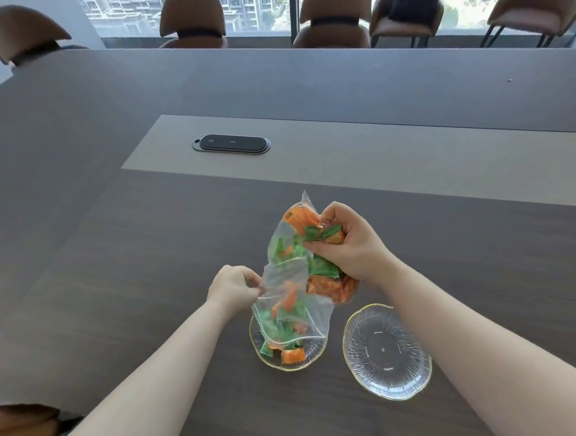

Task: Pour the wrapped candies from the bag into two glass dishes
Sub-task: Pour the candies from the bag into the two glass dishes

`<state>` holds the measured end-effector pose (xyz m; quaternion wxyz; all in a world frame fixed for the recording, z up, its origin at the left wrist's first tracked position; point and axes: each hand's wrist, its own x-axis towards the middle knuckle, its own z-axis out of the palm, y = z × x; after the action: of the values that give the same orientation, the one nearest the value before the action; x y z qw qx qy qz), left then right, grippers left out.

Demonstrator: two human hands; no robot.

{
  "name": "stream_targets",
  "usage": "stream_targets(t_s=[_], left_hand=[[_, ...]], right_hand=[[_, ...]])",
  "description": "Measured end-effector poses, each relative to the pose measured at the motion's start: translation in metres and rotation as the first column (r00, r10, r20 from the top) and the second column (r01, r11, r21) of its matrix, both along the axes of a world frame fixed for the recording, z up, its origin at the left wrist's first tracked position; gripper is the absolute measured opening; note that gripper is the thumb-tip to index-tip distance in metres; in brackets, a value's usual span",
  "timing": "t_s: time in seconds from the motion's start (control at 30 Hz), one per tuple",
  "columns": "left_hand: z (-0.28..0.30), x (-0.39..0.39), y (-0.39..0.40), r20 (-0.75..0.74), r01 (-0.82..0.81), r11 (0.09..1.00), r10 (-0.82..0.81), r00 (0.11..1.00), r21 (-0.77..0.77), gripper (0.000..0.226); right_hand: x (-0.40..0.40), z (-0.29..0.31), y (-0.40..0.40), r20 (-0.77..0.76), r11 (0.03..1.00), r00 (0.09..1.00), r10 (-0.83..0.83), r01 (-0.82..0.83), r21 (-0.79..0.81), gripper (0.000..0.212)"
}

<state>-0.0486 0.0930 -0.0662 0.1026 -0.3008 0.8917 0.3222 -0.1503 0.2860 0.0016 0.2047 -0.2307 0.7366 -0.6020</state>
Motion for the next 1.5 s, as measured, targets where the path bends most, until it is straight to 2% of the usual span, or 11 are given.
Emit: stream_targets(t_s=[0.13, 0.43, 0.63, 0.87, 1.13, 1.5], left_hand=[[0.01, 0.003, -0.001, -0.026, -0.014, 1.0, 0.013, 1.0, -0.005, 0.029], [0.017, 0.005, 0.004, -0.071, 0.007, 1.0, -0.007, 0.997, -0.011, 0.013], [0.023, 0.003, 0.01, -0.122, -0.022, 1.0, 0.022, 0.992, 0.009, 0.026], [0.034, -0.007, 0.025, -0.145, 0.007, 0.999, -0.002, 0.989, 0.034, 0.025], [0.039, -0.035, 0.078, -0.139, 0.151, 0.982, -0.135, 0.981, 0.111, 0.018], [0.013, -0.059, 0.16, -0.079, 0.346, 0.924, -0.338, 0.938, 0.163, 0.01]], right_hand=[[-0.001, 0.005, 0.004, -0.01, 0.999, 0.999, -0.034, 0.034, -0.017, 0.032], [-0.003, 0.0, 0.018, 0.003, 0.992, 0.993, -0.121, 0.121, -0.047, 0.034], [-0.008, -0.003, 0.027, 0.021, 0.985, 0.987, -0.159, 0.16, -0.064, 0.031], [-0.014, -0.002, 0.049, 0.133, 0.964, 0.963, -0.235, 0.248, -0.094, 0.028], [-0.029, -0.007, 0.118, 0.236, 0.917, 0.904, -0.356, 0.387, -0.101, 0.033], [-0.029, -0.045, 0.213, 0.246, 0.82, 0.788, -0.565, 0.57, 0.057, 0.029]])
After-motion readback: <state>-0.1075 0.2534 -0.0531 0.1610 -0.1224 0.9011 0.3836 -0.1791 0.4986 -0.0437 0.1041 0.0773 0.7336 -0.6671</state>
